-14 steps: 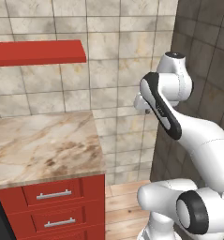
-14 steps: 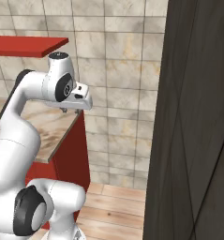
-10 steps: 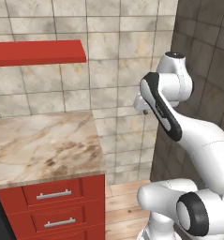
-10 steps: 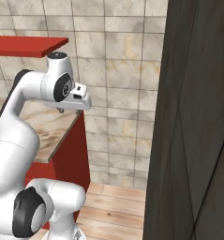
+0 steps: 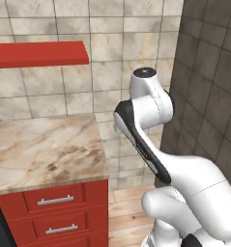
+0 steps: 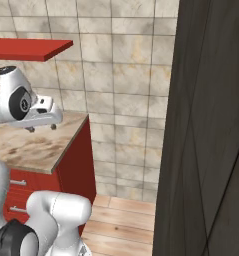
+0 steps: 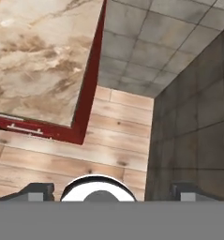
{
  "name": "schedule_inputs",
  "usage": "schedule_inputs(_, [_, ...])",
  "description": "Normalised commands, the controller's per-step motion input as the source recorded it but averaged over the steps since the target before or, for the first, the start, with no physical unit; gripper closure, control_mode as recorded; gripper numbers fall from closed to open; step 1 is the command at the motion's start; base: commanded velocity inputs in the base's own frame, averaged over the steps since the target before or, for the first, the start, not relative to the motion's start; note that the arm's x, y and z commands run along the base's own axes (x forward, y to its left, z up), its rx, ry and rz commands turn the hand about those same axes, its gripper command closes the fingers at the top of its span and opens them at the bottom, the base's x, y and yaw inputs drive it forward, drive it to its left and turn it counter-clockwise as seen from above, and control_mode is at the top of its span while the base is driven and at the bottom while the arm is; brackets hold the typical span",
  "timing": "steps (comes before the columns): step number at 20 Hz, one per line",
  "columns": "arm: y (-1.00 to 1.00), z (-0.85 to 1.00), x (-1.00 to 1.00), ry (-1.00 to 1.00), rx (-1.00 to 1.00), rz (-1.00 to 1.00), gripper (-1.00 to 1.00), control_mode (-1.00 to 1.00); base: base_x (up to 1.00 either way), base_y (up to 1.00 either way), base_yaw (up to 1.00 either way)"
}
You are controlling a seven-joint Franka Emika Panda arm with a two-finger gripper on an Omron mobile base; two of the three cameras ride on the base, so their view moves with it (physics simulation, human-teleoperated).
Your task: Take the pizza cutter from the drawer on the left and place it on the dining counter for cutting.
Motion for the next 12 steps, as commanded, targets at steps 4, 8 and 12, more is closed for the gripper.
schedule_inputs(4, [1.0, -0.12, -0.67, -0.15, -0.28, 0.23, -1.0, -1.0, 0.0, 0.0, 0.0])
schedule_inputs(8, [0.99, -0.16, -0.7, -0.21, -0.25, 0.26, -1.0, -1.0, 0.0, 0.0, 0.0])
schedule_inputs(12, [0.84, -0.19, -0.48, -0.06, -0.17, 0.3, -1.0, -1.0, 0.0, 0.0, 0.0])
